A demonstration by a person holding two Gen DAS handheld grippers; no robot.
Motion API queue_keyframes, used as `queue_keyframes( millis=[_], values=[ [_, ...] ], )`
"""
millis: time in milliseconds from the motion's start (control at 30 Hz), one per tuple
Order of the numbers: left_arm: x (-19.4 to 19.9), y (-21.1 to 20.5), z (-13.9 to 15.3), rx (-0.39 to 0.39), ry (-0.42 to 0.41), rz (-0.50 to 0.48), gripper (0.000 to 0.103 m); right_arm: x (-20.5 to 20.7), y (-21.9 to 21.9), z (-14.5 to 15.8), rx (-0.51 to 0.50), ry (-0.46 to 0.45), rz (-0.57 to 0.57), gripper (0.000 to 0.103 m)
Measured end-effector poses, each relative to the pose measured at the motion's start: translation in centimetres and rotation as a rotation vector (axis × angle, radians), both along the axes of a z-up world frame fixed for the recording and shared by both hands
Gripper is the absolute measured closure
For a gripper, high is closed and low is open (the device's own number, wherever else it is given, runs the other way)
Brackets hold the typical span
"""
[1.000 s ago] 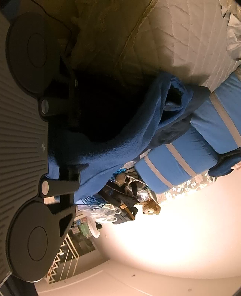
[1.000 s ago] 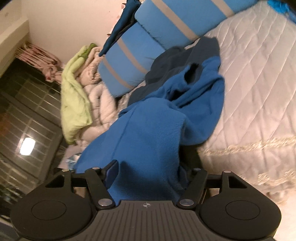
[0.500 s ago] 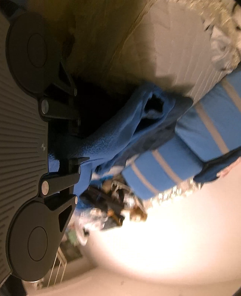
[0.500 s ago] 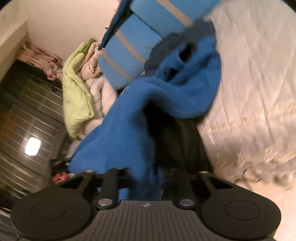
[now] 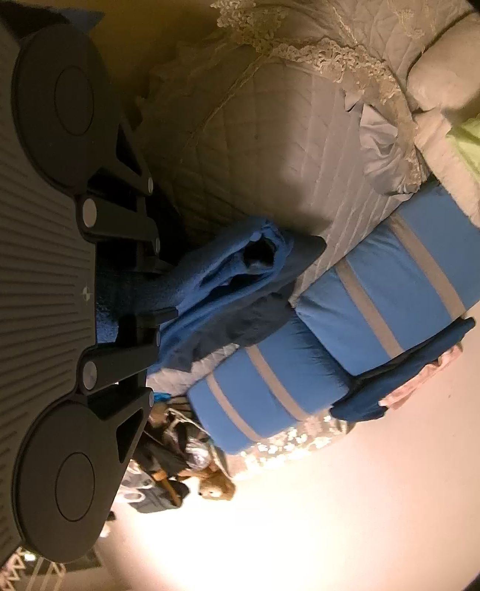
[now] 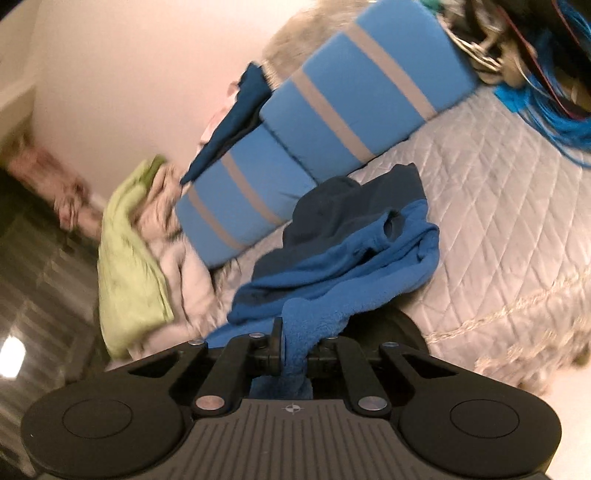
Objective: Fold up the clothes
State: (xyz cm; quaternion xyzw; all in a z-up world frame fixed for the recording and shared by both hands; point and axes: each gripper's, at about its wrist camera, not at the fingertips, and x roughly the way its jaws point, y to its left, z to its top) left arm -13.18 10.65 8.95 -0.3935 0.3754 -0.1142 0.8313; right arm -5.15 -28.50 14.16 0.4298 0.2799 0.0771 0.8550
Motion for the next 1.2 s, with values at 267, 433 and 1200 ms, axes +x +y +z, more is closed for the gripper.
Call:
queue_keyframes(
  millis=[267, 433, 1200],
  values=[
    [4.4, 0.0, 0.1, -0.019, 0.012, 0.01, 0.086, 5.6, -1.6, 0.4, 0.11, 0.08, -0.079, 0.093],
    [7.1, -0.1, 0.0, -0.044, 0.014, 0.006, 0.086, 8.4, -2.7, 1.2, 0.09, 0.085, -0.078, 0.093],
    [25.9, -2.0, -3.5, -0.094, 0.018, 0.023, 0.085, 26.6, -9.9, -2.5, 0.042, 0.137, -0.118, 0.093]
  ],
)
